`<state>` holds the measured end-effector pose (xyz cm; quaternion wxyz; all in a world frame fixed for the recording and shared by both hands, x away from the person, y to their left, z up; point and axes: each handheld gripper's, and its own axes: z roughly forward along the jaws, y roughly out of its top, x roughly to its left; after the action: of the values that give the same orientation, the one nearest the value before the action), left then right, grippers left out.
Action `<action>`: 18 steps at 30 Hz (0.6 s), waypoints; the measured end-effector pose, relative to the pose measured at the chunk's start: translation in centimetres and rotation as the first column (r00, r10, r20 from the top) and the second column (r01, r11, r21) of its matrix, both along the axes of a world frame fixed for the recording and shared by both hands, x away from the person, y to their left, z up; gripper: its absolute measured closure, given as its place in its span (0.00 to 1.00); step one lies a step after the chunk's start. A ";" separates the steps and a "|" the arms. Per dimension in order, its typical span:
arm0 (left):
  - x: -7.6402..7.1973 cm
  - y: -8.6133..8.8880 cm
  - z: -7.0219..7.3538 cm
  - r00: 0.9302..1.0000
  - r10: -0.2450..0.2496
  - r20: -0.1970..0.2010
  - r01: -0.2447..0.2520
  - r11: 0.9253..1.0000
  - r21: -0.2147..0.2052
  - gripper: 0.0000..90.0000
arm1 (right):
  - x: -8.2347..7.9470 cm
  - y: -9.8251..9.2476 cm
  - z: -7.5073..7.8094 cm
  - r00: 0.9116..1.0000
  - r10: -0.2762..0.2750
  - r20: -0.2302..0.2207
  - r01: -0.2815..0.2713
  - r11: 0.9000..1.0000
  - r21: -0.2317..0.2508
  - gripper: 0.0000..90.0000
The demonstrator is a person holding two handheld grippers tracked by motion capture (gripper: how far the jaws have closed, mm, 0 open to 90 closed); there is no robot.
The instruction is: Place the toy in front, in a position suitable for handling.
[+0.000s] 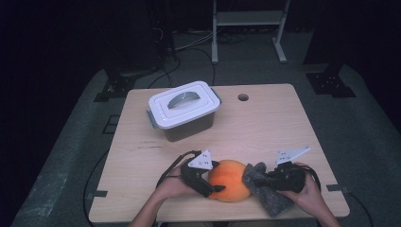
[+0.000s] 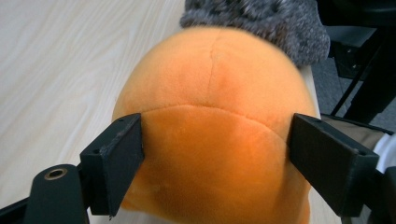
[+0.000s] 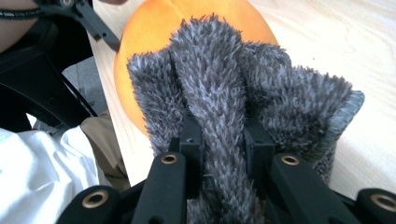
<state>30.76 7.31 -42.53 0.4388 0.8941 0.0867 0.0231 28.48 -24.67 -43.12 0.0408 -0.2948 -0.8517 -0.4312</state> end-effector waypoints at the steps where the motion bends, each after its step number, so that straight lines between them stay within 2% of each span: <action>1: 0.3 0.4 -0.2 1.000 0.001 -0.020 -0.001 1.000 0.002 0.20 | 0.1 -0.1 0.0 1.000 -0.005 -0.002 0.005 1.000 -0.009 0.82; 4: 0.4 0.6 -0.1 1.000 -0.001 -0.028 0.001 1.000 0.008 0.20 | 0.2 -0.1 0.5 1.000 -0.008 0.004 0.008 1.000 -0.003 0.81; 6: 0.1 0.3 1.0 1.000 0.000 0.004 0.000 1.000 -0.018 0.19 | 0.7 0.4 1.5 1.000 -0.007 0.027 0.007 1.000 0.003 0.81; 7: -0.1 0.1 1.5 1.000 -0.002 0.026 0.004 0.999 -0.051 0.19 | 0.8 0.7 1.7 0.999 -0.005 0.032 0.005 1.000 0.002 0.81; 8: -0.2 0.0 1.7 1.000 -0.001 0.031 0.003 0.998 -0.060 0.19 | 1.0 1.3 2.0 0.999 0.005 0.043 -0.005 1.000 0.005 0.81; 9: -0.3 -0.2 1.9 0.999 0.004 0.048 -0.002 0.998 -0.056 0.20 | 1.2 1.6 2.2 0.999 0.011 0.049 -0.012 1.000 0.011 0.81; 11: -0.3 -0.5 1.4 0.997 0.017 0.072 -0.016 1.000 -0.009 0.21 | 1.5 2.8 2.8 0.997 0.029 0.068 -0.030 0.999 0.013 0.81; 14: -0.1 -0.1 0.8 0.998 0.027 0.048 -0.026 1.000 -0.013 0.22 | 1.6 3.6 3.1 0.996 0.039 0.082 -0.038 0.999 -0.004 0.81; 15: 0.2 0.3 0.6 0.999 0.035 0.013 -0.035 0.999 -0.023 0.22 | 1.7 3.6 2.8 0.997 0.038 0.073 -0.038 0.999 0.003 0.81; 18: 0.1 0.4 0.4 0.999 0.032 0.011 -0.032 0.999 -0.024 0.23 | 1.8 3.1 2.1 0.998 0.029 0.053 -0.030 0.999 0.022 0.81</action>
<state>30.90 7.71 -42.10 0.4493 0.8872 0.0989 0.0343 30.26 -21.61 -40.98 0.0281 -0.2704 -0.8518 -0.4477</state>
